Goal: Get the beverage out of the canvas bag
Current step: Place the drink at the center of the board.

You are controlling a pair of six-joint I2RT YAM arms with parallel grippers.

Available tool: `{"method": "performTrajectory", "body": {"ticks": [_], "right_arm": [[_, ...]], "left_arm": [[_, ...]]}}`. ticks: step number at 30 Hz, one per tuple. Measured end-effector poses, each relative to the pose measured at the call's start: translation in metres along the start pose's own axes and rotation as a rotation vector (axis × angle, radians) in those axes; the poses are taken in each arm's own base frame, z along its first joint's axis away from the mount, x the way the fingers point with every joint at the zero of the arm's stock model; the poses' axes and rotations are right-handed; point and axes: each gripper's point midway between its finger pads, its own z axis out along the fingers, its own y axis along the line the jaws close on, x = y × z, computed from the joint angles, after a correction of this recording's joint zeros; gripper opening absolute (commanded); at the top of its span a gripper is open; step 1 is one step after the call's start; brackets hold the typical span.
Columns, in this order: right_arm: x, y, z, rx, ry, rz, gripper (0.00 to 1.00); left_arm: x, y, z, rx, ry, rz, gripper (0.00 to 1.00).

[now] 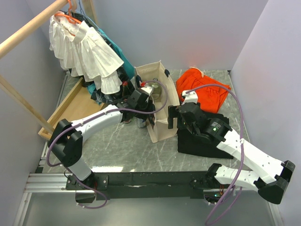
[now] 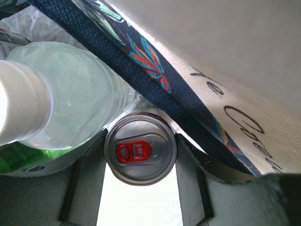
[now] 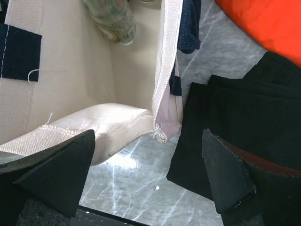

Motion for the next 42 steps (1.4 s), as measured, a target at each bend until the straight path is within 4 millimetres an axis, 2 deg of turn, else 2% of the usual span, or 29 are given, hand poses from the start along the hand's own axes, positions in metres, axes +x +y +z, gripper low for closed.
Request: {"method": "performTrajectory", "body": {"ticks": [6,9,12,15,25,26,27,36,39,42], "right_arm": [[0.0,0.0,0.0,0.0,0.0,0.0,1.0],[0.0,0.0,0.0,0.0,0.0,-0.001,1.0],[0.0,0.0,0.0,-0.001,0.001,-0.001,1.0],[0.0,0.0,0.0,-0.001,0.001,-0.001,1.0],[0.0,0.0,0.0,-0.002,0.002,-0.001,1.0],[0.001,0.001,0.0,-0.003,0.003,0.0,1.0],[0.001,0.001,0.0,-0.004,0.004,-0.001,1.0],[0.002,0.001,0.001,-0.004,0.009,-0.003,1.0],[0.002,0.002,0.002,-0.006,0.012,-0.004,1.0],[0.003,0.002,0.002,-0.008,0.013,-0.004,1.0]], "left_arm": [[0.002,0.001,-0.001,-0.003,-0.006,-0.006,0.01],[0.002,0.002,-0.001,-0.004,-0.008,-0.008,0.18],[0.002,0.002,-0.001,-0.005,-0.009,-0.013,0.21],[0.002,0.002,-0.002,-0.006,-0.009,-0.018,0.37],[0.004,0.003,-0.002,-0.01,-0.008,-0.028,0.44],[0.004,0.003,-0.003,-0.01,-0.009,-0.028,0.46],[0.004,0.003,-0.003,-0.01,-0.009,-0.028,0.56],[0.006,0.006,-0.006,-0.017,-0.009,-0.029,0.66],[0.002,0.006,-0.009,-0.015,-0.024,-0.033,0.73],[-0.001,0.007,-0.013,-0.015,-0.036,-0.038,0.73]]}}
